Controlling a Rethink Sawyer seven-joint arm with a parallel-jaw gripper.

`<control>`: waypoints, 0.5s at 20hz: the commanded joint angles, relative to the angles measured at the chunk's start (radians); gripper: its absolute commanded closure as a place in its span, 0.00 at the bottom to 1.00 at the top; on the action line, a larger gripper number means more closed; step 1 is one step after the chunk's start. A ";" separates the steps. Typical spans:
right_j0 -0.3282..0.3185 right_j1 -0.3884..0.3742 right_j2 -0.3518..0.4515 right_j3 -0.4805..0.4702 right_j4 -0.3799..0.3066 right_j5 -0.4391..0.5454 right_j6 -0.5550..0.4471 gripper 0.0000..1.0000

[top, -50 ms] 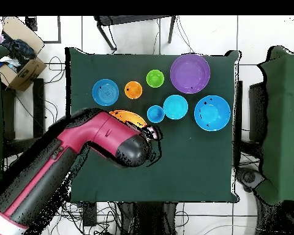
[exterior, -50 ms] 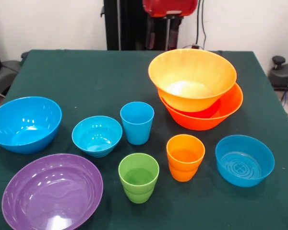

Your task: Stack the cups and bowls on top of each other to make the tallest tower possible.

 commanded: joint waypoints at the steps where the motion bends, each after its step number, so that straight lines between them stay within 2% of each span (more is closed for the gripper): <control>1: -0.134 0.022 0.198 -0.208 -0.053 -0.012 -0.321 0.00; 5: -0.214 0.031 0.199 -0.310 -0.069 -0.043 -0.335 0.00; 10: -0.262 0.082 0.216 -0.396 -0.112 -0.074 -0.452 0.00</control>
